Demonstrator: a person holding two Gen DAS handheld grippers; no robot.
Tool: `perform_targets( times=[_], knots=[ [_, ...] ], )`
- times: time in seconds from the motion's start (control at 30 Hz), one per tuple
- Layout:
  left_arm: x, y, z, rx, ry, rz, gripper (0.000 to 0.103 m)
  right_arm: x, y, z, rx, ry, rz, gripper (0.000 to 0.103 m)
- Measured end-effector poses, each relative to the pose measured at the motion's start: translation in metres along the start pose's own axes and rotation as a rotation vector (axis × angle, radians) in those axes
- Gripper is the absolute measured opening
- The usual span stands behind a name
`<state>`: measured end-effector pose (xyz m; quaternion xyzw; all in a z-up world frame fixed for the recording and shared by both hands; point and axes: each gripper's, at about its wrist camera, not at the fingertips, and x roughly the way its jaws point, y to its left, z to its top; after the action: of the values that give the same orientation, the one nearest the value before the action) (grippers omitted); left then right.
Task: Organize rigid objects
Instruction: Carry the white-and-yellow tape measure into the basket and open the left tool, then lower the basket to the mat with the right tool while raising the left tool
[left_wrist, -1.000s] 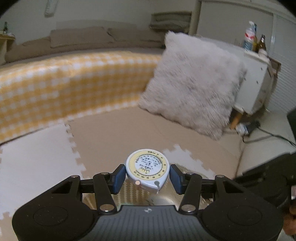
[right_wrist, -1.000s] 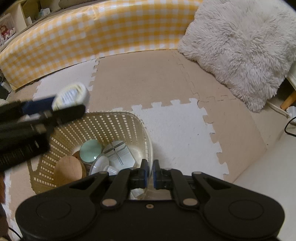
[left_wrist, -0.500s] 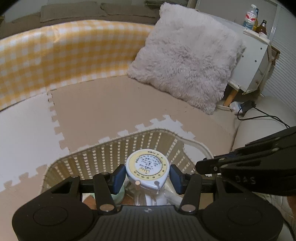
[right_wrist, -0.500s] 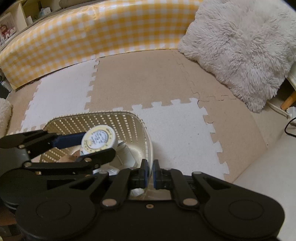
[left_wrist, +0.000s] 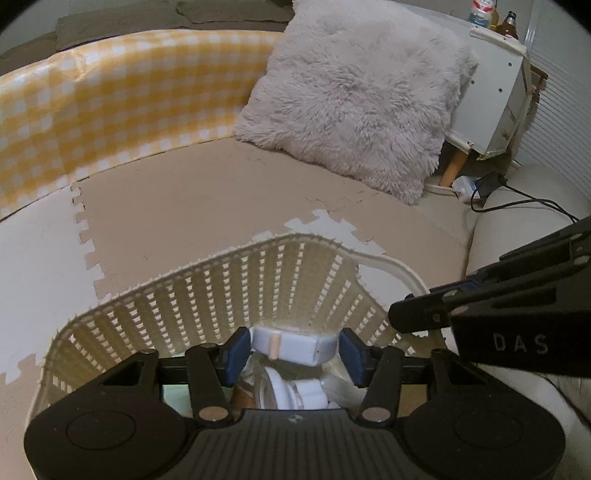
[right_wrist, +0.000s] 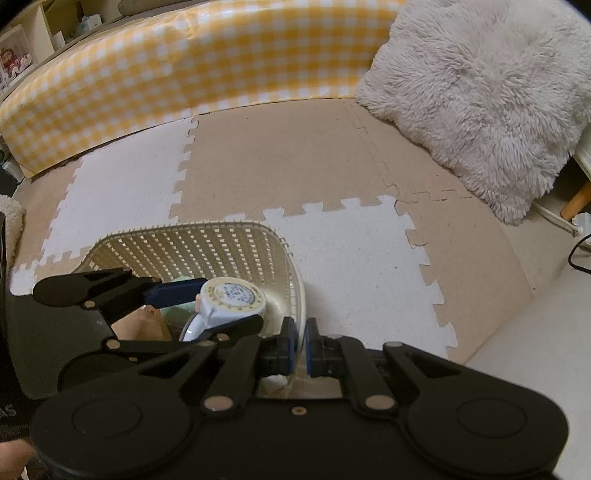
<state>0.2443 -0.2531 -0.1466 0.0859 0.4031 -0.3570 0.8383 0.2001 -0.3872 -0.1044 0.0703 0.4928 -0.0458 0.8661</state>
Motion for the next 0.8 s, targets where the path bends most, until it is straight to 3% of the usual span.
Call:
perform_targets(
  times=[0.1,0.5,0.63,0.8],
  knots=[
    [0.000,0.001,0.001,-0.009,0.007,-0.003,0.072,0.000,0.000,0.000,-0.001,0.000,-0.001,0.006],
    [-0.003,0.002,-0.001,-0.020,0.030,0.014,0.074,0.001,0.000,0.000,-0.001,0.001,-0.001,0.006],
    [-0.011,0.002,0.000,-0.016,0.022,0.023,0.086,0.000,-0.001,0.000,0.004,0.001,0.001,0.006],
    [-0.027,0.001,0.004,0.000,0.012,0.064,0.090,0.000,-0.005,0.001,0.024,0.002,0.012,0.006]
  ],
)
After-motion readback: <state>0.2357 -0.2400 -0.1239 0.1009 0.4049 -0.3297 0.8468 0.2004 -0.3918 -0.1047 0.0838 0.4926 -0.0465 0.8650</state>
